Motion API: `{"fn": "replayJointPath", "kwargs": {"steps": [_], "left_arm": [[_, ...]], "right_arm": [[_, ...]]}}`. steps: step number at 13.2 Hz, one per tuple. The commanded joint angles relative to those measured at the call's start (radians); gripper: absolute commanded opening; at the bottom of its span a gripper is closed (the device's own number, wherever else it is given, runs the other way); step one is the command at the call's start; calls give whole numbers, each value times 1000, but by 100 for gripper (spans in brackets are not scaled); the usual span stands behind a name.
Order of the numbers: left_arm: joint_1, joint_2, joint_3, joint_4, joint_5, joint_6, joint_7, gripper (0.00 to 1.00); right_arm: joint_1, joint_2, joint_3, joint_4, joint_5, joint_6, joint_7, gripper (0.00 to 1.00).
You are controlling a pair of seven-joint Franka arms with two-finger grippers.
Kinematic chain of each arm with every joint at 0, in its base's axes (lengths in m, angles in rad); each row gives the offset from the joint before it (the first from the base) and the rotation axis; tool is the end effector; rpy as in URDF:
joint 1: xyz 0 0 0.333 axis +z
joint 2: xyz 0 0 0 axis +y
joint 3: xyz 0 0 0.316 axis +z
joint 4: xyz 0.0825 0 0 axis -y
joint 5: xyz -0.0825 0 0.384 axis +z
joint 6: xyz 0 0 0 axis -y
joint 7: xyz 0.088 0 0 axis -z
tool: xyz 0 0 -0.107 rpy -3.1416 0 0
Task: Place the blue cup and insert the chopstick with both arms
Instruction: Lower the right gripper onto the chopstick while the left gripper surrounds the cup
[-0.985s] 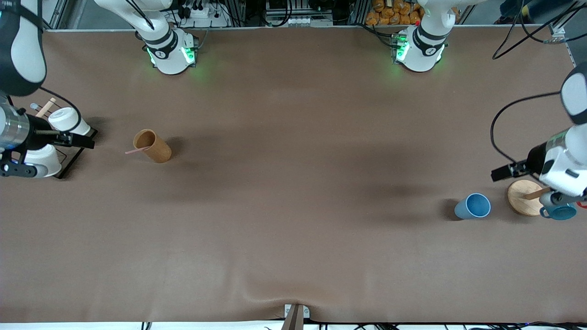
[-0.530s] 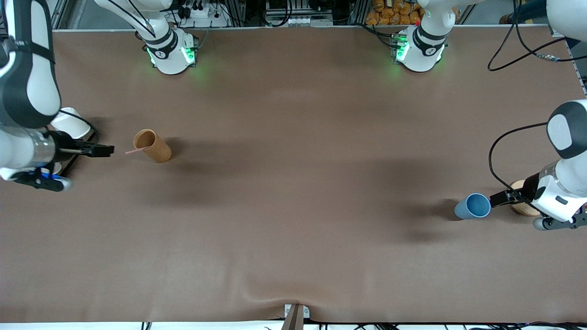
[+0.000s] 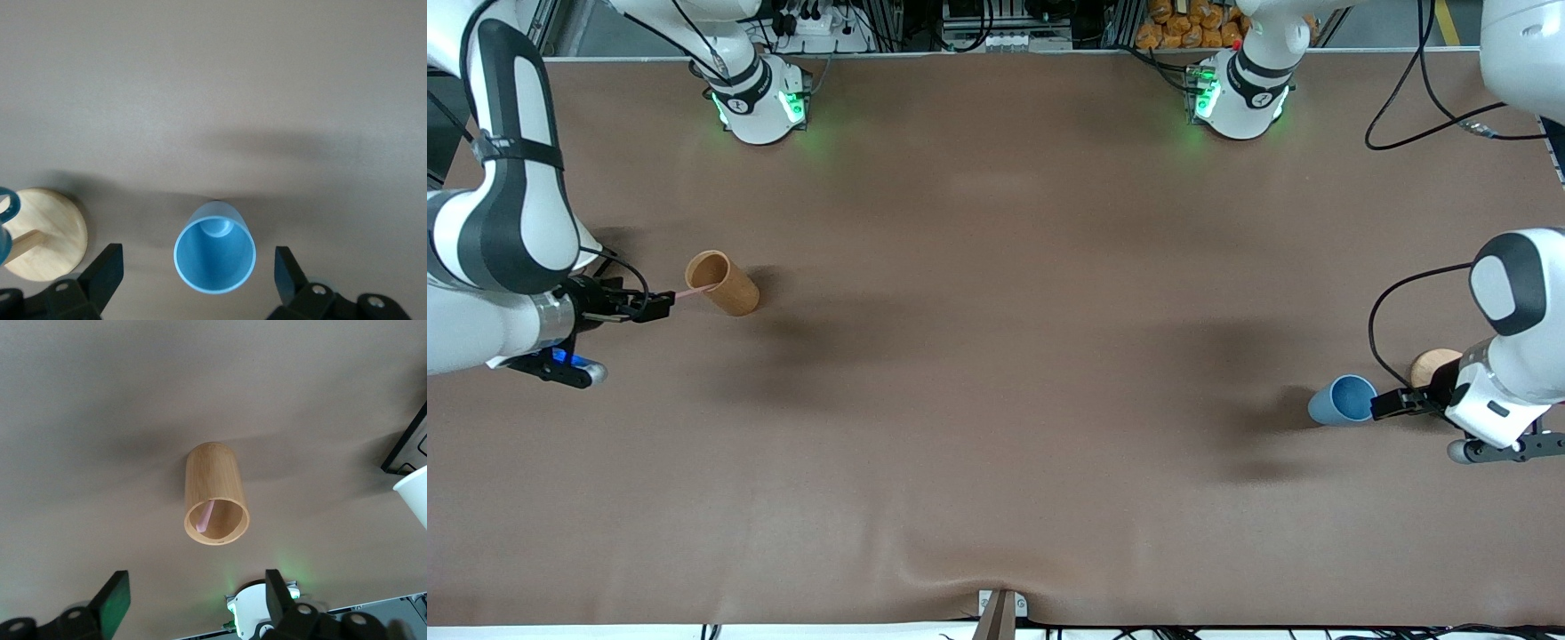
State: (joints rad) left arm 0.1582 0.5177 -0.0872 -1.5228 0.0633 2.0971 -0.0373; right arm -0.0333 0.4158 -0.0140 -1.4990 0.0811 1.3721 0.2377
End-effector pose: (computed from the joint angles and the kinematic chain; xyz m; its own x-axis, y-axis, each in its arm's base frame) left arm 0.6990 0.0622 0.3657 0.9942 0.0901 0.0591 0.0909 -0.9958 -0.0112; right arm 0.6125 -0.0180 0.4002 0.8149 -0.2599 -0.5180 -0.2728 -0.9606 0.0528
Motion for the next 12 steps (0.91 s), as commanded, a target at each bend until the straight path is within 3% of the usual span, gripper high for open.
{"fn": "replayJointPath", "kwargs": {"steps": [1,9,12], "left_arm": [[3,8,-6,15,24,6,8,100],[60,61,-5,-33,27,-6,50,100],[58,70,-5,-34,27,-5,36,100]], "right_arm": [[-5,40,5,36,11,-24,23,83],[-10,84,5,28,19,-18,18,71],[-10,97,5,26,20,-15,18,57]]}}
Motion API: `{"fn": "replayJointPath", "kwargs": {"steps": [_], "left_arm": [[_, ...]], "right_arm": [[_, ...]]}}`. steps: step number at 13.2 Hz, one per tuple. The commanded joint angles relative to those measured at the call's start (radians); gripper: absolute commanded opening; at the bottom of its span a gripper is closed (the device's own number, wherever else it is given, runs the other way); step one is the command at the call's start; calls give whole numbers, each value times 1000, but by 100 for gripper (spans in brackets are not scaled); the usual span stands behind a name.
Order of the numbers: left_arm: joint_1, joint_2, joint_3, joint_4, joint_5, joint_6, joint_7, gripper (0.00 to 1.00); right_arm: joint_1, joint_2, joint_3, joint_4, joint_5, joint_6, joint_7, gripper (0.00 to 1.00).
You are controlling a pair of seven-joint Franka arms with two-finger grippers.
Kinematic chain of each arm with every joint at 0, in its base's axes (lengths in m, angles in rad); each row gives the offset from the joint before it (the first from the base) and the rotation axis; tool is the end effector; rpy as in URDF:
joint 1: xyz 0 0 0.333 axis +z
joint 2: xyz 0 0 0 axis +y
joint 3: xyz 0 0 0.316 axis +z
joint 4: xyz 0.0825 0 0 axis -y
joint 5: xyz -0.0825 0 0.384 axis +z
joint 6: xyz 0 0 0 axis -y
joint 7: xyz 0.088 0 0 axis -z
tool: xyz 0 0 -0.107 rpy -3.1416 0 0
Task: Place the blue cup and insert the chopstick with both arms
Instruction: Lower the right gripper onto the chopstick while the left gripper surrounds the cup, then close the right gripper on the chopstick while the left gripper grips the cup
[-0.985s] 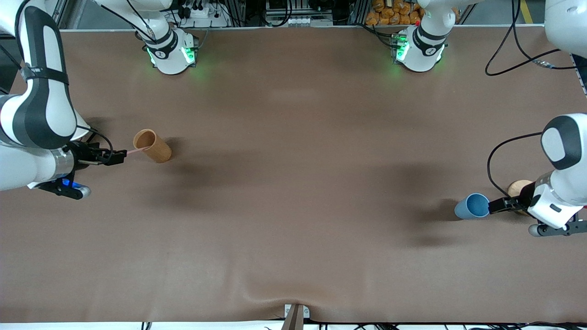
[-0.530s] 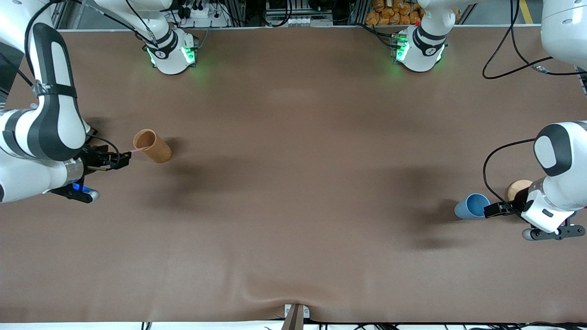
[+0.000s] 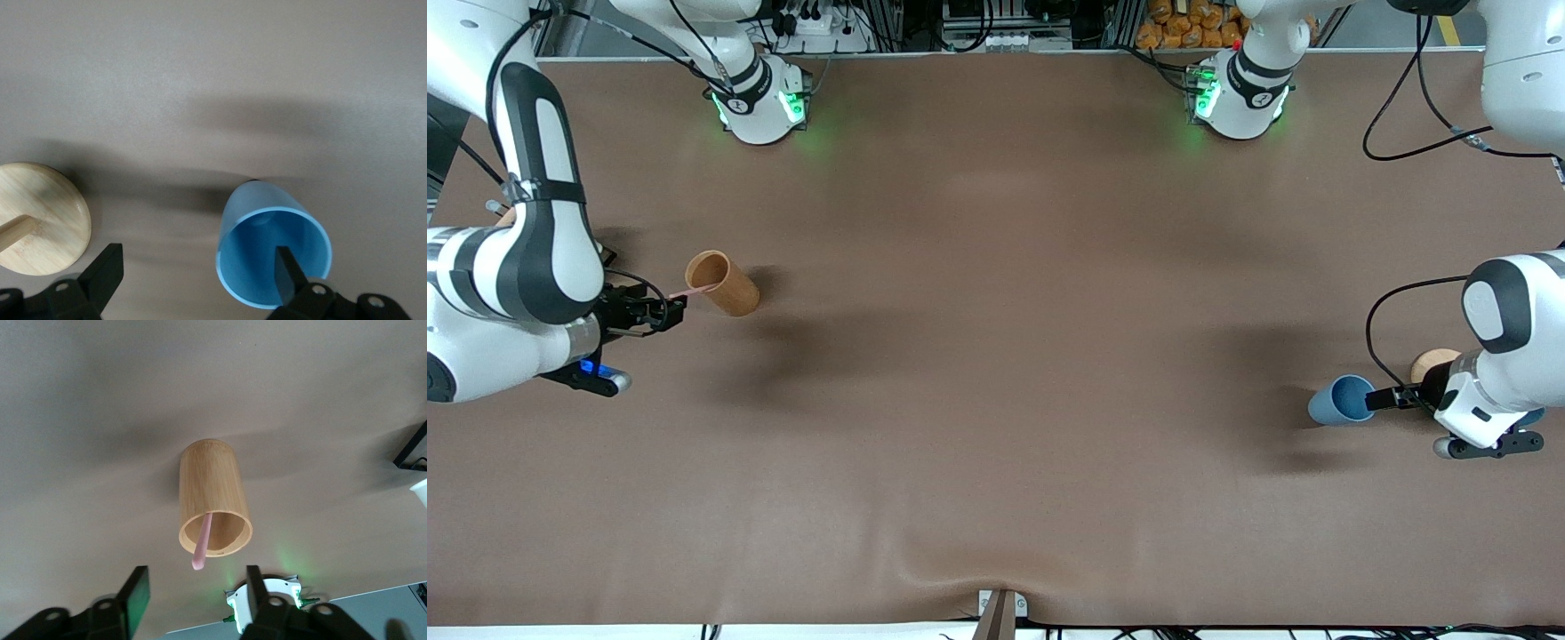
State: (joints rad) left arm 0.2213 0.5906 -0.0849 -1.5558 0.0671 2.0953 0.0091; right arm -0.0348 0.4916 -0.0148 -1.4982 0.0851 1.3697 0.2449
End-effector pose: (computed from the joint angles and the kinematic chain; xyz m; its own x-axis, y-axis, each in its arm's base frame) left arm 0.6859 0.1059 0.2995 0.9932 0.1053 -0.0488 0.1050 -0.9944 -0.0087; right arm 0.6157 -0.0189 0.3539 0.7696 -0.2663 -0.5803 -0.2771 -0.9581 0.0722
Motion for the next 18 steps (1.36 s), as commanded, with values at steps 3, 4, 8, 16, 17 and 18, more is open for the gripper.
{"fn": "replayJointPath", "kwargs": {"steps": [3,4,8,16,17,18], "left_arm": [[-14,24,-9,-1,20,-3,-18,100],[-16,32,-9,0,20,-3,-17,100],[-17,35,-10,0,20,-4,-17,100],[-16,55,-9,-10,20,-8,-14,89],[-14,60,-10,-9,20,-8,-14,81],[-16,61,-10,-9,20,-8,-15,68]], "right_arm": [[-4,27,6,23,16,-11,14,50],[-4,27,6,21,16,-11,14,46],[-4,28,6,7,16,-11,14,38],[-10,28,6,-1,16,-11,14,26],[-10,28,6,-1,16,-11,14,24],[-10,28,6,-2,16,-12,14,23]]}}
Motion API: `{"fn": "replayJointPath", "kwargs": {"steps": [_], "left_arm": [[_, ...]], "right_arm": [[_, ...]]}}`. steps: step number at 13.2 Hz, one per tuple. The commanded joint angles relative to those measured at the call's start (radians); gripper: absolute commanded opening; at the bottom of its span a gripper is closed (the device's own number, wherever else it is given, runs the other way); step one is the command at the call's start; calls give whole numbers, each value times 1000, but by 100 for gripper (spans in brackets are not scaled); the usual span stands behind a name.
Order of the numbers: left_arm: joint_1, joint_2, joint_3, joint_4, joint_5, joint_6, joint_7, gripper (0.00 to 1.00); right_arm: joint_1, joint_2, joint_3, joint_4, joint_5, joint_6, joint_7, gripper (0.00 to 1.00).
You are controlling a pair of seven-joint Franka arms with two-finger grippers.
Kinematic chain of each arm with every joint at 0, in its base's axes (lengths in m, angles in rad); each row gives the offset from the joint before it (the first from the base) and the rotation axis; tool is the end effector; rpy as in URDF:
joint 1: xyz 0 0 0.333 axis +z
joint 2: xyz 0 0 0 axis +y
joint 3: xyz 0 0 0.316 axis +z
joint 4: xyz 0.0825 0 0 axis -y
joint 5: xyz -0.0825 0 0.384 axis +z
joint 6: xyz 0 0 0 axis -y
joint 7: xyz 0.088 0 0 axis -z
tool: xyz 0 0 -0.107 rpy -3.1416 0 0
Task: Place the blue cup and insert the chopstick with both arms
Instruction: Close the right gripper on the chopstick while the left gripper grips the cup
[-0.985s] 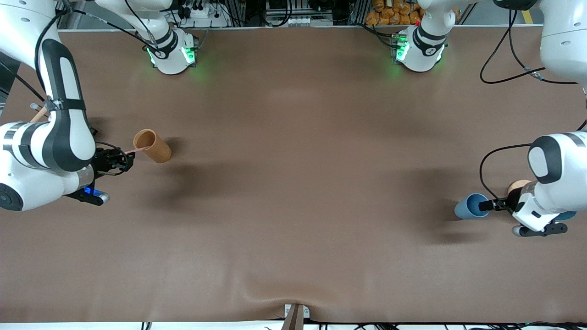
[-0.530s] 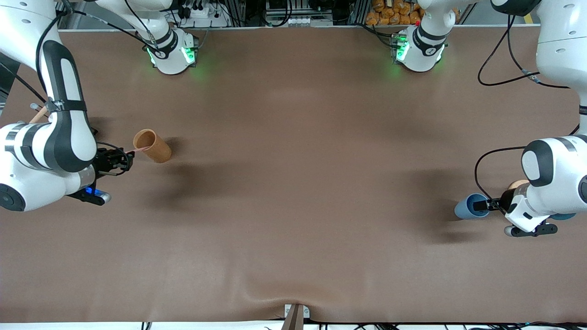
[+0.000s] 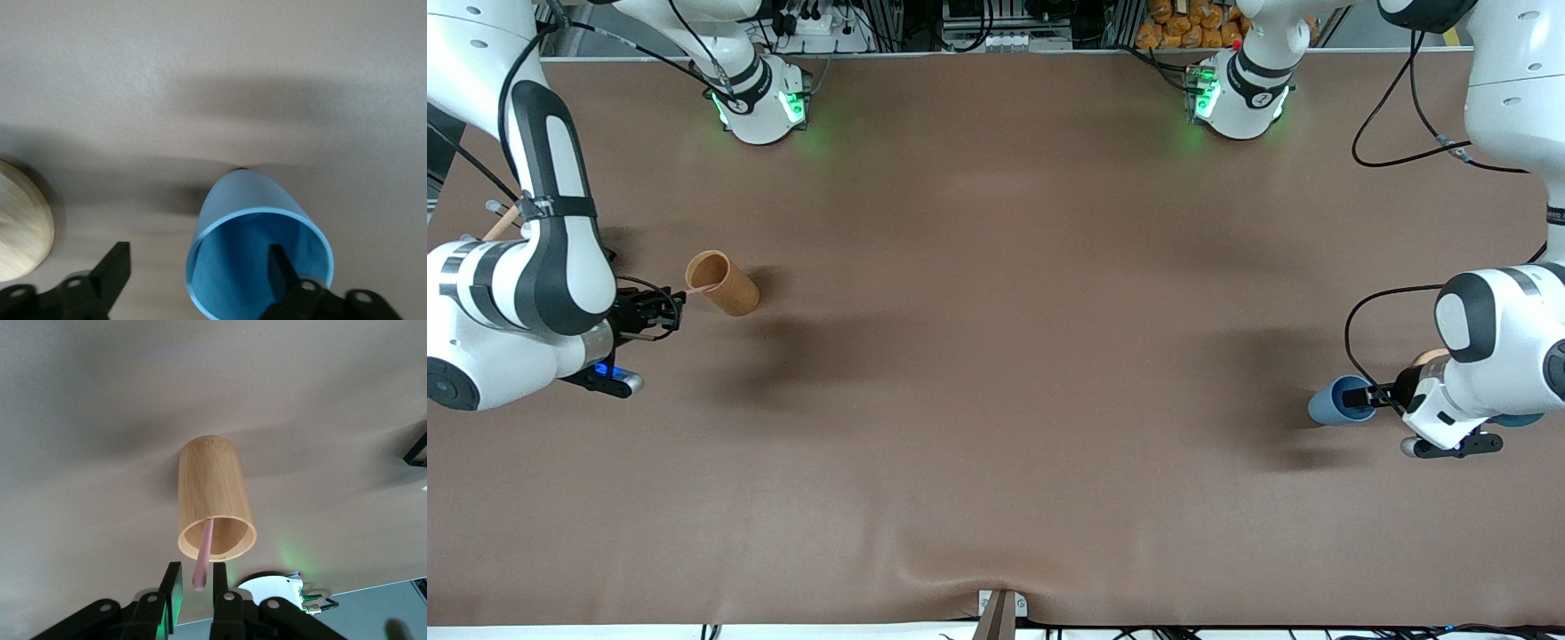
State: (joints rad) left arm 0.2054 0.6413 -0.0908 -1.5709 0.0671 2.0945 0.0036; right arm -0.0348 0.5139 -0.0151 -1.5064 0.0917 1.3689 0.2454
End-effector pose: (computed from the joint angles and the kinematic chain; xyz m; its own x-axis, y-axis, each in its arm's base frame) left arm 0.6813 0.0900 0.2580 0.9895 0.0882 -0.1144 0.0889 -0.9960 0.0008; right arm 0.6140 -0.0182 0.3370 0.7503 -0.2649 -0.6057 -0.2781 -0.9577 0.0743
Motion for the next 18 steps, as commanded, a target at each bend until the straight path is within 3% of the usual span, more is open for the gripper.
{"fn": "replayJointPath", "kwargs": {"steps": [1,3,4,6,10,15,18], "left_arm": [[-1,12,-3,5,20,-7,-11,52],[-3,18,-4,9,20,-7,-8,5],[-3,17,-4,8,20,-7,-8,0],[-6,2,-23,12,22,-16,-4,0],[-46,-86,-139,20,10,-117,-11,0],[-67,-100,-398,16,10,-220,-283,0],[-283,-89,-420,15,22,-211,-624,0]], "right_arm": [[-10,6,6,6,10,-11,14,23],[-13,5,6,6,10,-14,14,16],[-14,5,6,6,10,-17,9,13],[-14,3,6,5,10,-21,9,10],[-13,-5,6,6,10,-45,9,1],[-2,-29,6,8,10,-76,18,0],[3,-58,6,8,10,-91,23,0]]}}
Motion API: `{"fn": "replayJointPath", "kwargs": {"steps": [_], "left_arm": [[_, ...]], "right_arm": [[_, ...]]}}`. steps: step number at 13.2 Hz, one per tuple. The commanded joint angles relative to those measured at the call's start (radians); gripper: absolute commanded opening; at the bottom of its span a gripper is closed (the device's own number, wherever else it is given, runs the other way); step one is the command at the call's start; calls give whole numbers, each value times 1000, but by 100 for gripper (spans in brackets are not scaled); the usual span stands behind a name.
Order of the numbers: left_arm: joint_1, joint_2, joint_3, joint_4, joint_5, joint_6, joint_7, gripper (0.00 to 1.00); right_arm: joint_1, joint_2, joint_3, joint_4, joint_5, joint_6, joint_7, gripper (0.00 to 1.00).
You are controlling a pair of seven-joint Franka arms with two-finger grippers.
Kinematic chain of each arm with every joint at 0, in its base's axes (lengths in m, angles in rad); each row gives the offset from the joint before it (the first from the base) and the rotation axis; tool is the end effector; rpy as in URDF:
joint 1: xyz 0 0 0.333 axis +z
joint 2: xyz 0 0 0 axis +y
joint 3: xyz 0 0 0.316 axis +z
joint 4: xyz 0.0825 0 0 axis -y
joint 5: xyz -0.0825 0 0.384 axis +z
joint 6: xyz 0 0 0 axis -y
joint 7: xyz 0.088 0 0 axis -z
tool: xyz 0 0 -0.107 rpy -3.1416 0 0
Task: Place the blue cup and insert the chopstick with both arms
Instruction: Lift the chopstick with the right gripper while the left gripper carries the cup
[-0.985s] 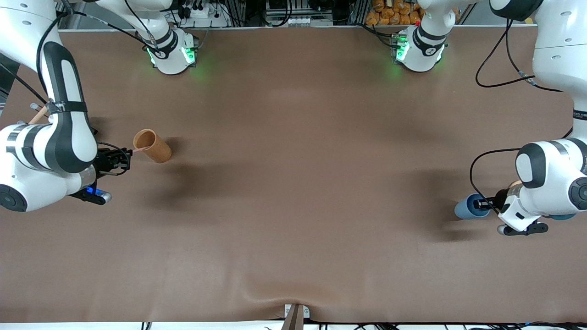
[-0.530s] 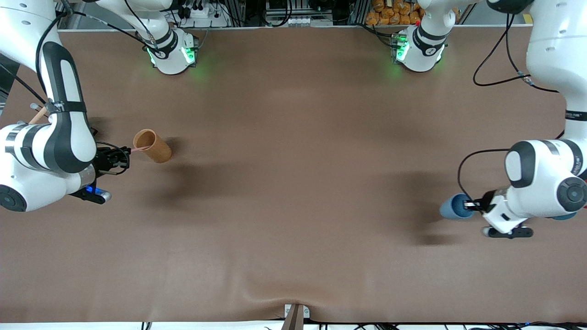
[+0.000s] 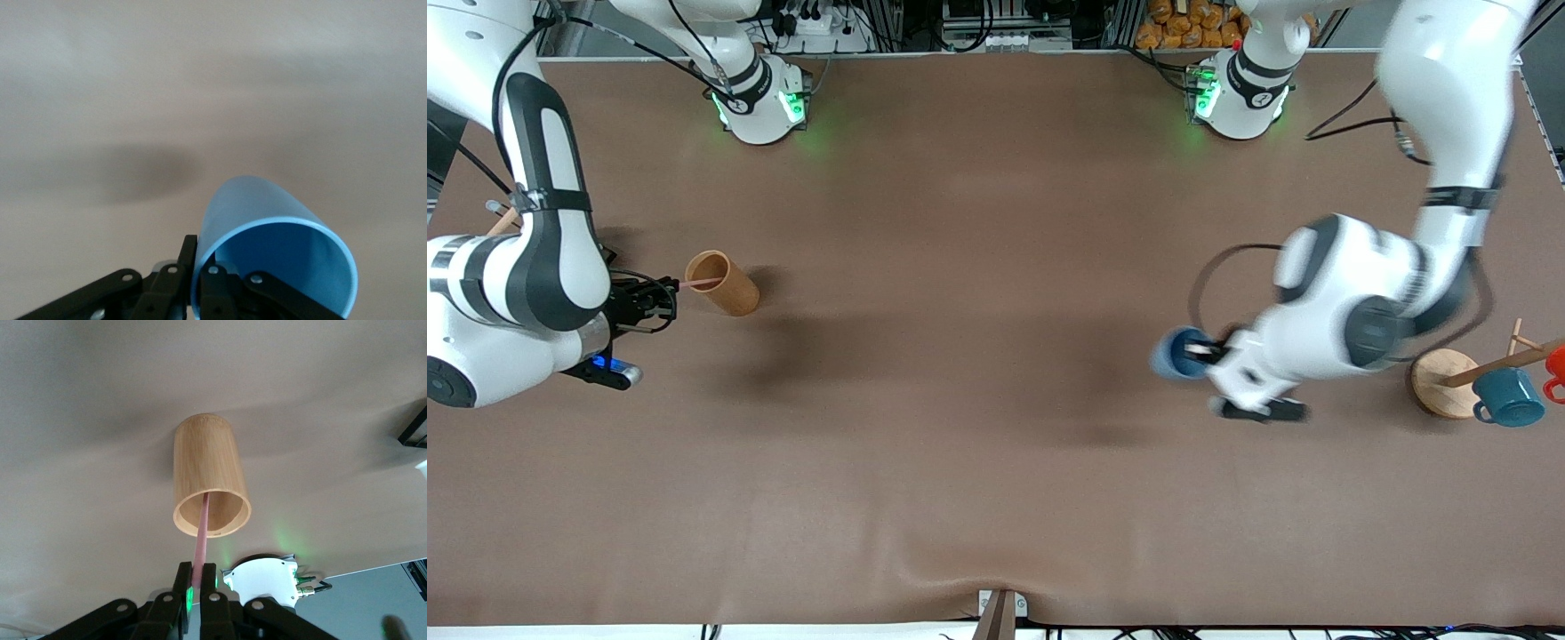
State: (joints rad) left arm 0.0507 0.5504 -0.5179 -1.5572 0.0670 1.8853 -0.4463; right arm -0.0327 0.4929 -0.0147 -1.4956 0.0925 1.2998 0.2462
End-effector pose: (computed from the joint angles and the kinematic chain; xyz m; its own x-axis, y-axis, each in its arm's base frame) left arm 0.6207 -0.2532 0.3488 0.9748 -0.0152 -0.2227 0.0110 -0.9932 0.1161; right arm 0.6067 -0.0159 0.3539 0.7292 -0.2567 -0.6344 -0.2687 -0.9599 0.0795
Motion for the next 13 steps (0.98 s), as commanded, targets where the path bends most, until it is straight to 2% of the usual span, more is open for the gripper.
{"fn": "replayJointPath", "kwargs": {"steps": [1,5,7,11,12,13], "left_arm": [[-181,17,7,3,24,11,-260,0],[-337,63,12,-30,49,144,-478,0],[-374,101,10,-52,135,210,-595,0],[-414,169,10,-60,209,310,-736,0],[-413,171,10,-58,209,310,-745,16],[-404,168,12,-60,211,307,-747,68]], "right_arm": [[0,-45,5,-3,9,-22,22,0],[-1,-69,5,-2,9,-30,21,0],[0,-83,9,-2,9,-33,21,0],[10,-115,10,-2,9,-33,18,0],[8,-126,10,0,9,-31,16,0],[8,-132,10,3,9,-31,15,0]]}}
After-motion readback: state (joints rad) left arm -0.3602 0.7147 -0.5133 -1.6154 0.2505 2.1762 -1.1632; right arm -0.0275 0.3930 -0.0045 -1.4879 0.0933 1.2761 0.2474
